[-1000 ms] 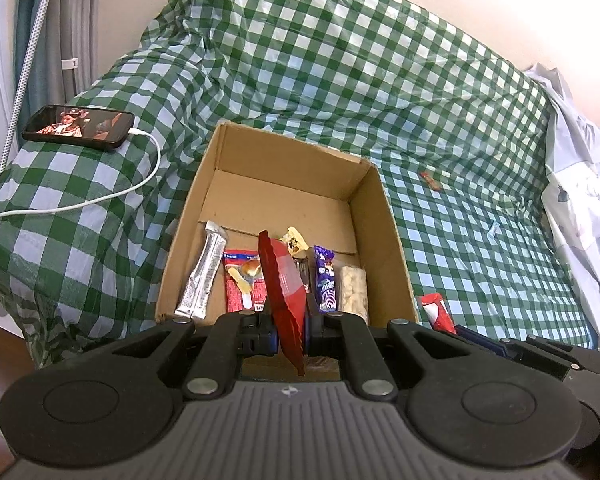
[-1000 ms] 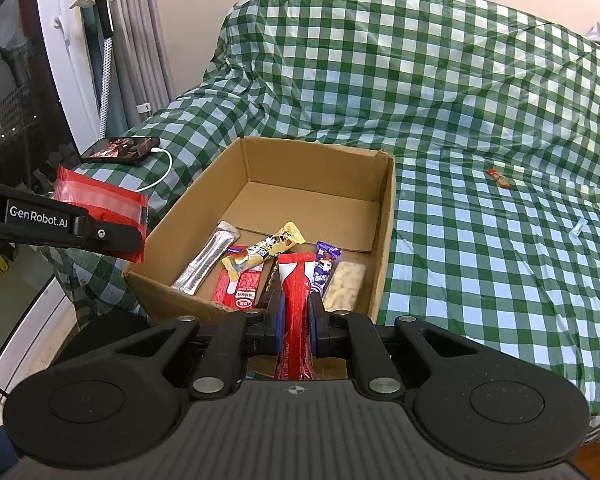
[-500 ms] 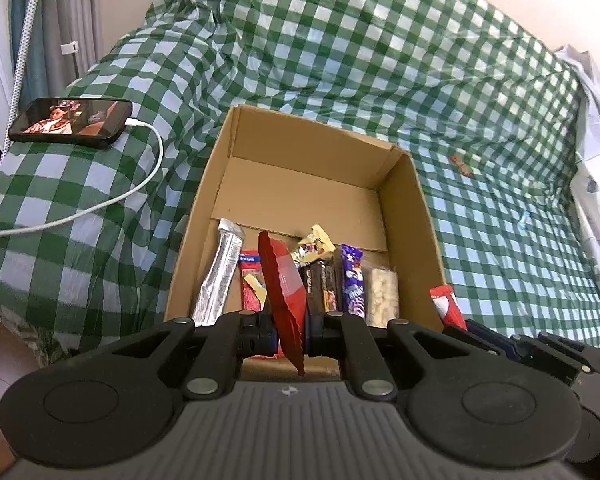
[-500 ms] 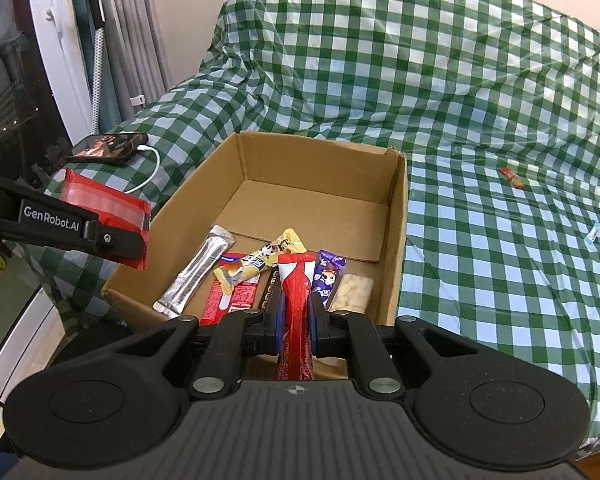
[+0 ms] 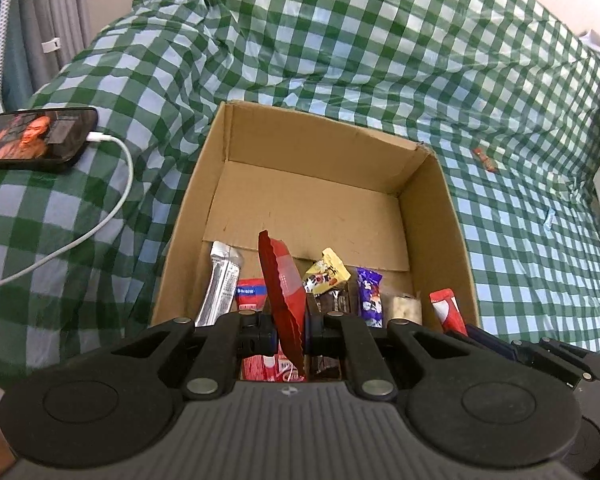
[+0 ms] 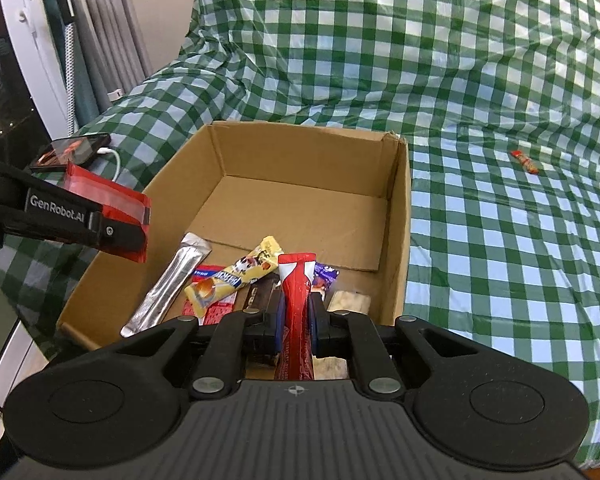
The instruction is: Organize snacks
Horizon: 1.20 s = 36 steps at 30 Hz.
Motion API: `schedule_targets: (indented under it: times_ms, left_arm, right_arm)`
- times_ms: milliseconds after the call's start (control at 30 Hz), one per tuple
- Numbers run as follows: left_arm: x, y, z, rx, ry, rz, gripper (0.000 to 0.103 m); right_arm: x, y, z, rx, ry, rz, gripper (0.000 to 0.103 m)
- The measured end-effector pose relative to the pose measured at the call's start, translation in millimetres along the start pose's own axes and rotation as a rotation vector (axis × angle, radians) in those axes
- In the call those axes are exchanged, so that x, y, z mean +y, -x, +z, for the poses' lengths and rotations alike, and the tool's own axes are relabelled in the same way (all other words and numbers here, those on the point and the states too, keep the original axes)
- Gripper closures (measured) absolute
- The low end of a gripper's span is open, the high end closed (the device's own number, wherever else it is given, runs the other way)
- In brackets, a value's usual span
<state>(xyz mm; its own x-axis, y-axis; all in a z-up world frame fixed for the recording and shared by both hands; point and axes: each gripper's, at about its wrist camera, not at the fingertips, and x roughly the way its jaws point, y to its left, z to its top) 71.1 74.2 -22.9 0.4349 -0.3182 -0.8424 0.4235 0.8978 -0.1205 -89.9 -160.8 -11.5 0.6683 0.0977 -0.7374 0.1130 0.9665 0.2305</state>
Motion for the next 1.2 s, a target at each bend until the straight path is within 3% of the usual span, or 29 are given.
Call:
schedule_targets:
  times_ms: [633,700,733,767,800,833,867,900,967,1200]
  left_arm:
    - [2,-64,17,0.082,-0.02,0.048,0.091]
    - [2,-67,17,0.079,-0.026,0.064,0.09]
    - [3,-67,17,0.075,-0.024,0.073,0.087]
    - [4,-65,17,0.069,-0.025,0.079,0.071]
    - [4,-63,16,0.064,-0.034,0.088,0.054]
    - [3,-59,15,0.06,-0.045,0.108,0.013]
    - [2,-54,14,0.048,-0.05,0.134,0.001]
    - [2,-46,9,0.011,-0.046,0.158,0.0]
    - [2,-34,0,-0.004,-0.058,0.172,0.0]
    - [8,-3,-47,0.074,-0.043,0.144,0.0]
  right_arm:
    - [-11,-66,15,0.06,0.007,-0.002,0.09]
    - [-10,-70,16,0.06,0.012,0.0,0.086]
    - [-10,-71,17,0.059,0.013,-0.001,0.086]
    - [-10,-72,18,0.059,0.01,0.0,0.086]
    - [-10,-72,20,0.06,0.003,-0.001,0.076]
    - [-11,-71,21,0.061,-0.004,-0.003,0.067]
    - [-11,-68,22,0.058,-0.012,-0.007,0.047]
    - [-12,-64,21,0.055,-0.016,-0.011,0.031]
    - [-10,-53,15,0.061,-0.015,-0.023,0.021]
    - [7,-10,-22,0.106,0.011,-0.018,0.009]
